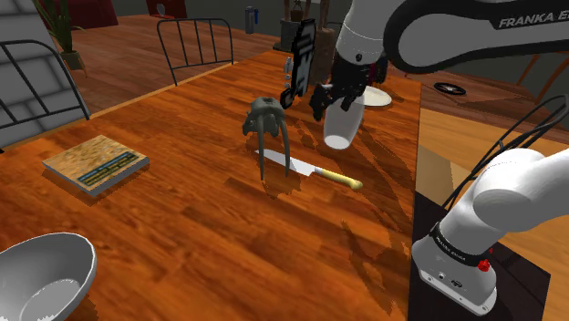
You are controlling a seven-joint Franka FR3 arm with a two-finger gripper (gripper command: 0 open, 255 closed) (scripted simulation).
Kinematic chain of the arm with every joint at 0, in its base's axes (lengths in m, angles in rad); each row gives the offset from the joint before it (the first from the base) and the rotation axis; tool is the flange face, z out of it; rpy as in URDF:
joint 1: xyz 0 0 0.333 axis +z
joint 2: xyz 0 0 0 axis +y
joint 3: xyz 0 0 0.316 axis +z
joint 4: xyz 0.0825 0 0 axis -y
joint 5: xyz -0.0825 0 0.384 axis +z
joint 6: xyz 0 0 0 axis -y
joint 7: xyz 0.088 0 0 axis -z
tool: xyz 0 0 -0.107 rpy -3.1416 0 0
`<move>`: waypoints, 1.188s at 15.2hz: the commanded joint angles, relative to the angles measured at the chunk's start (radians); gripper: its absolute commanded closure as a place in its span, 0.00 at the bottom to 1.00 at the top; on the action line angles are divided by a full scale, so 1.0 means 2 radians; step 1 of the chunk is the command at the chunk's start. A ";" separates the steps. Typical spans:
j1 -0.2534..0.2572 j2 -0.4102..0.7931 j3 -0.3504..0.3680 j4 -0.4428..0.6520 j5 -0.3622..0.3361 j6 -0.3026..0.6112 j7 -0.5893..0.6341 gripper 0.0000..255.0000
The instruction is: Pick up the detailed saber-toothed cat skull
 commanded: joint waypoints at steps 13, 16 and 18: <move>-0.072 0.127 0.153 0.031 -0.119 0.162 0.165 0.00; -0.077 0.134 0.160 0.020 -0.127 0.178 0.175 0.00; -0.075 0.132 0.158 0.018 -0.125 0.178 0.174 1.00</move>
